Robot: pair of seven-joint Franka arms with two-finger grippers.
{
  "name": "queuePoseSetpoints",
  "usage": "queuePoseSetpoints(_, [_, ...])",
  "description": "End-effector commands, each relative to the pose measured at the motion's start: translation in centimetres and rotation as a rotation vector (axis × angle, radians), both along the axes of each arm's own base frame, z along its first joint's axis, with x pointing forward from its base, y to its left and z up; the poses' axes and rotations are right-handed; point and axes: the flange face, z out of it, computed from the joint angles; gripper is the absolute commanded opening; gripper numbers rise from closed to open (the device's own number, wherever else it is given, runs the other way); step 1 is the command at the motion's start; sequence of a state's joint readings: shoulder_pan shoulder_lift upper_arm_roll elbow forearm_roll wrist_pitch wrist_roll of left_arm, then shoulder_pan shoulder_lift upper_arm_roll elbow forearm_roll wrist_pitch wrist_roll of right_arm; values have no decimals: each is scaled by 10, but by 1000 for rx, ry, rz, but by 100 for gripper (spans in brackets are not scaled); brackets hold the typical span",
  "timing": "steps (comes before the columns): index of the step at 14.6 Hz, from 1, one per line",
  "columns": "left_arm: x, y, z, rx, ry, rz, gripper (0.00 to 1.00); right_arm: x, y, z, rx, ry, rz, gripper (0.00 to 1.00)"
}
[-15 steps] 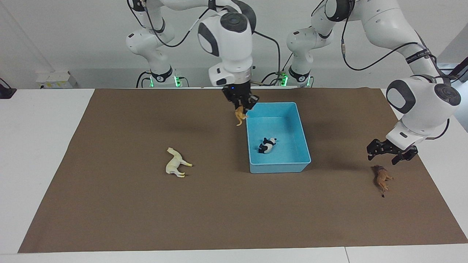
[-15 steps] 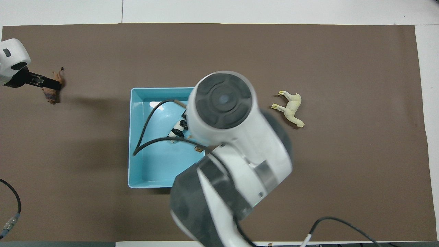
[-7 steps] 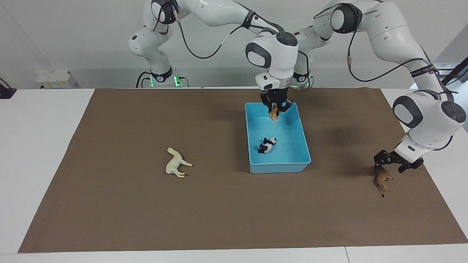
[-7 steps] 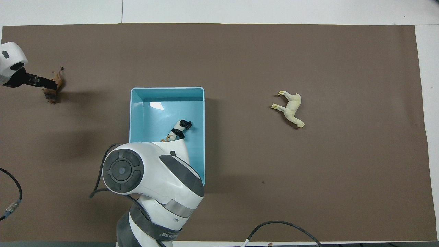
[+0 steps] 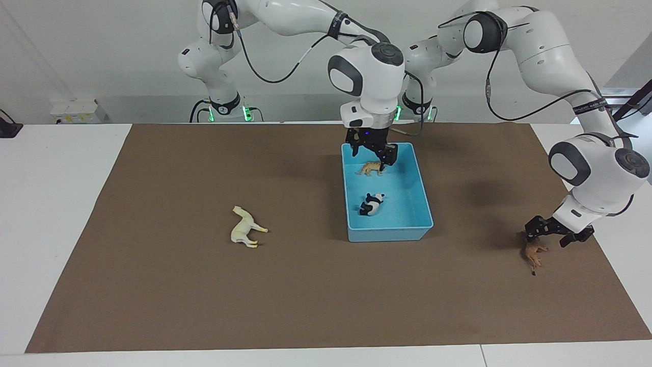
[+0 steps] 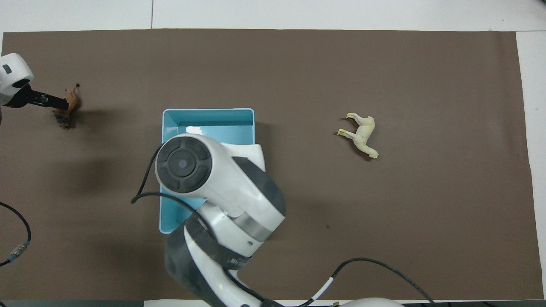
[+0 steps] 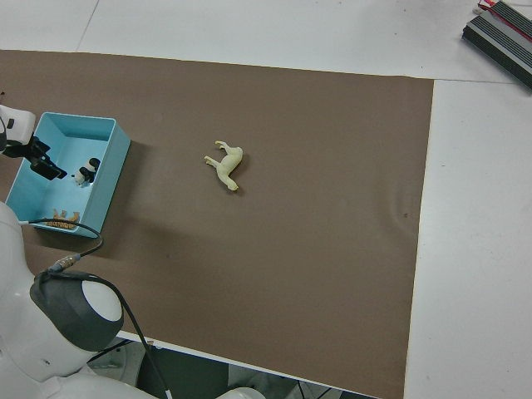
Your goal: Put all toys into storage box
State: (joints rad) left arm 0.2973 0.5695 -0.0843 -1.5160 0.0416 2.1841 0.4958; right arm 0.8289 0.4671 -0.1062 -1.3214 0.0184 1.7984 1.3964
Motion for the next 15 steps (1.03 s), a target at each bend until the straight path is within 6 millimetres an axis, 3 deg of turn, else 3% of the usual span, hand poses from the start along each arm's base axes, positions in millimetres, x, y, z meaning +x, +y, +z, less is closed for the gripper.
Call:
queuePoseSetpoints(1, [8, 5, -9, 19, -14, -22, 100, 47, -88, 6, -24, 66, 167, 100])
queuePoseSetpoints(4, [10, 4, -19, 20, -26, -23, 100, 87, -182, -19, -37, 115, 71, 100])
queuePoseSetpoints(8, [11, 4, -24, 26, -52, -25, 100, 90, -270, -72, -9, 79, 78, 100])
queuePoseSetpoints(12, [5, -1, -41, 24, -68, -27, 100, 75, -291, -120, -12, 60, 165, 100])
queuePoseSetpoints(15, [-2, -1, -49, 24, -66, -27, 91, 81, -317, -134, -68, 47, 216, 100])
